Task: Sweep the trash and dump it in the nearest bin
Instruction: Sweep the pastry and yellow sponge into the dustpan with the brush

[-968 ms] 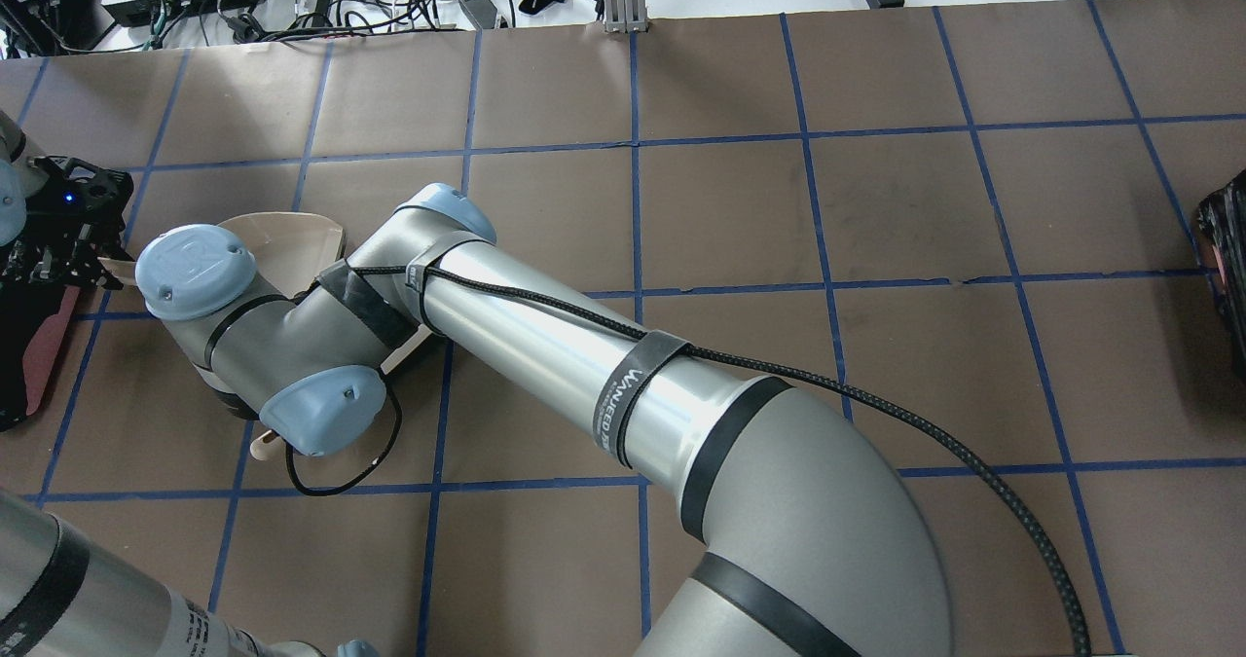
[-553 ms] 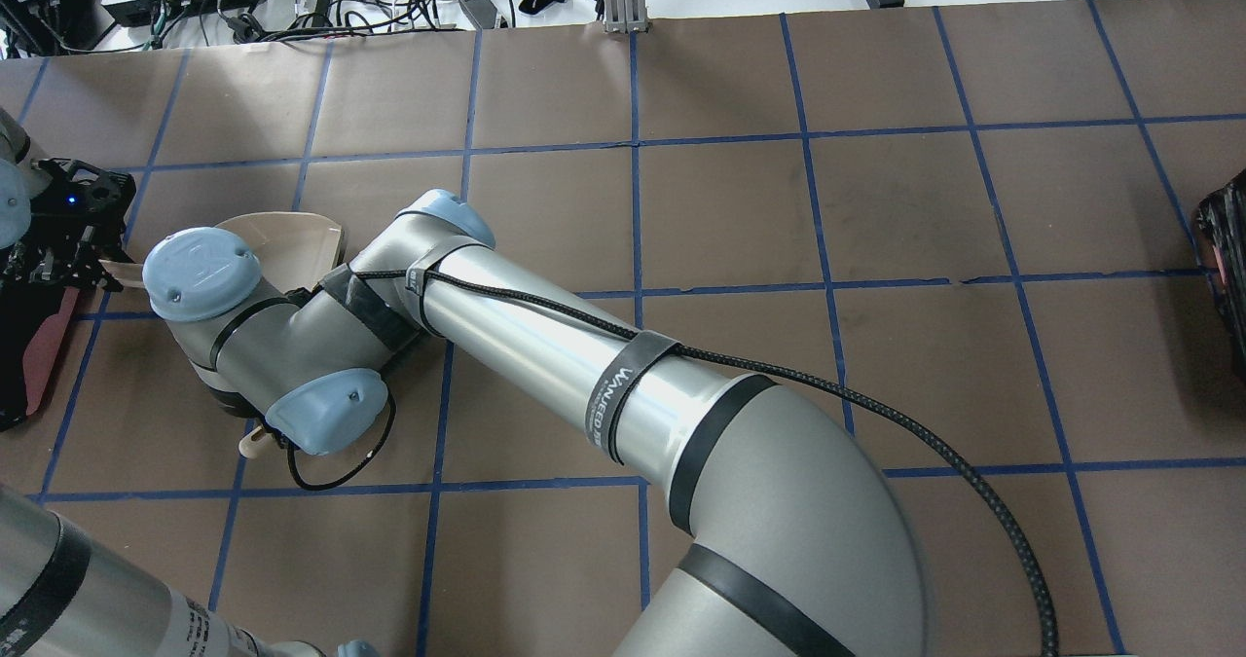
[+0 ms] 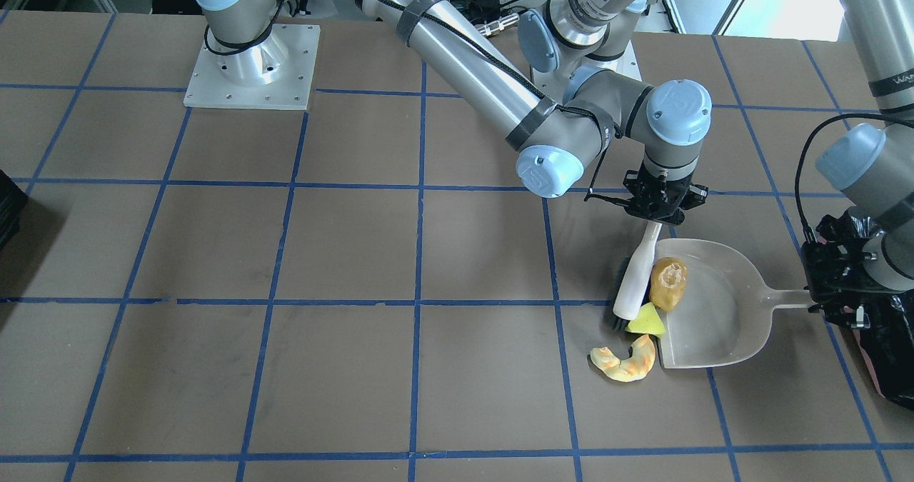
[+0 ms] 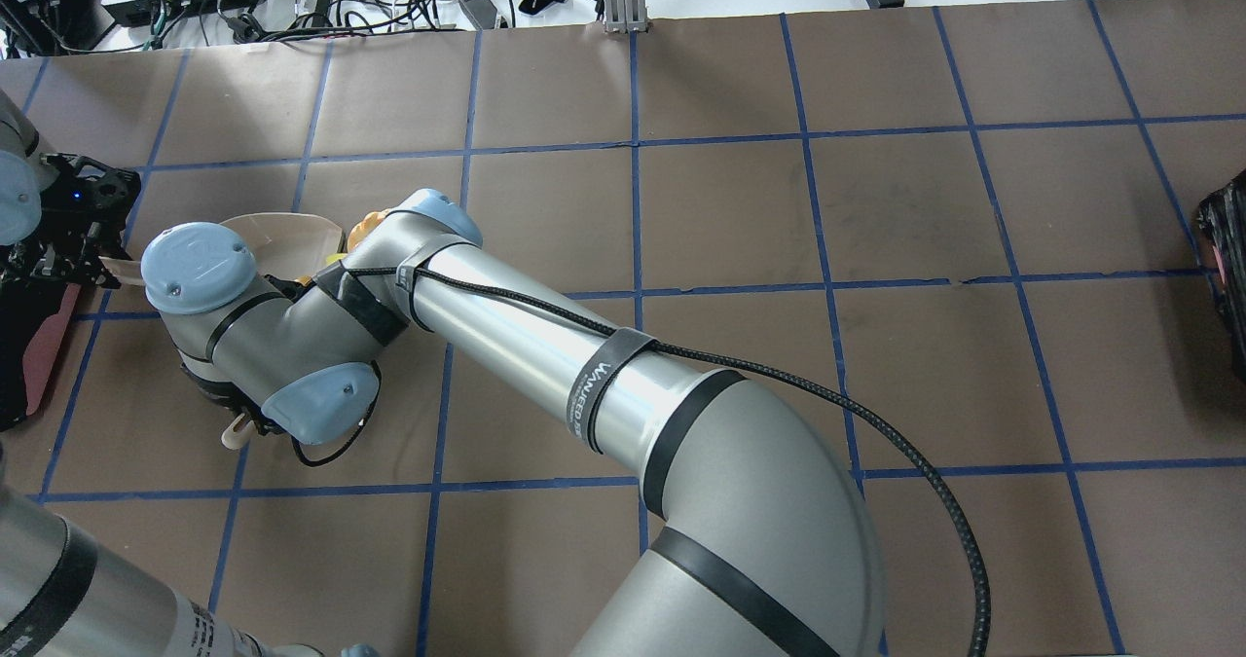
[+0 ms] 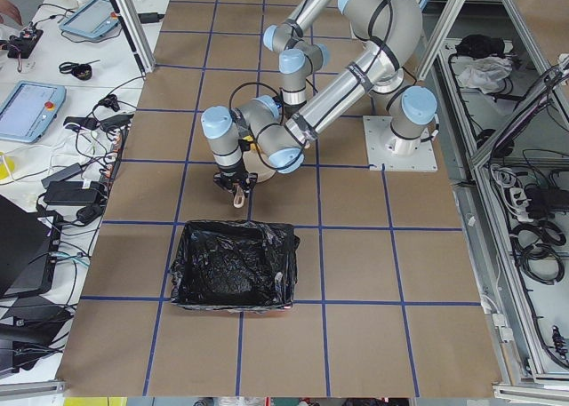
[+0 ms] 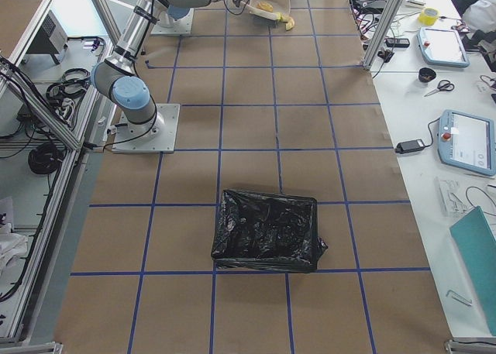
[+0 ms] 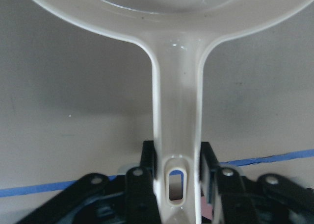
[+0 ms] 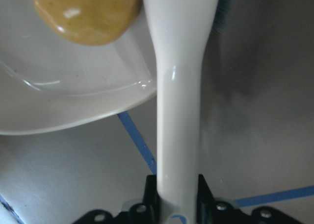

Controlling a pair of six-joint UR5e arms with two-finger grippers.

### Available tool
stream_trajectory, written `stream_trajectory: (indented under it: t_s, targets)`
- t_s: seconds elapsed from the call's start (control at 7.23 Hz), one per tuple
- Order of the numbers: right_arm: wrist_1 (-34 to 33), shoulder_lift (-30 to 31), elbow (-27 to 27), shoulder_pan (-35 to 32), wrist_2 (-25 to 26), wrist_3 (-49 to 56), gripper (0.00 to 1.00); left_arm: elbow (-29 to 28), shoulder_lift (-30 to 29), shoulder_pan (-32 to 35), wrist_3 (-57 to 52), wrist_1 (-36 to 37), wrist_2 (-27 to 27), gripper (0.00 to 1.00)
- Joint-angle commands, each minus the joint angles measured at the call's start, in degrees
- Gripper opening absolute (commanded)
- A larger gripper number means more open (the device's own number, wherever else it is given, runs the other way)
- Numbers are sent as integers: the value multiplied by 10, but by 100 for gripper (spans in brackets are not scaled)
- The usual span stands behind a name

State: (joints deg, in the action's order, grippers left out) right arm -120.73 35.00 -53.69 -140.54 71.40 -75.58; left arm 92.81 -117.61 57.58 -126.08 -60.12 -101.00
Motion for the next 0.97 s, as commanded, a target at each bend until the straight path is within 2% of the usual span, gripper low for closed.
stream_trajectory:
  t_s: [0.0, 0.28, 0.41, 0.55, 0.83]
  targets:
    - [-9, -4, 0, 2, -12, 159, 0, 0, 0, 3, 4, 0, -2, 0]
    - [0, -3, -3, 7, -9, 274, 0, 0, 0, 3, 3, 0, -2, 0]
    - [8, -1, -4, 8, -6, 285, 0, -1, 1, 3, 4, 0, -2, 0]
    - [73, 15, -2, 11, -2, 309, 0, 0, 1, 3, 4, 0, -2, 0]
    - [131, 50, -5, 18, -1, 283, 0, -1, 1, 3, 3, 0, -2, 0]
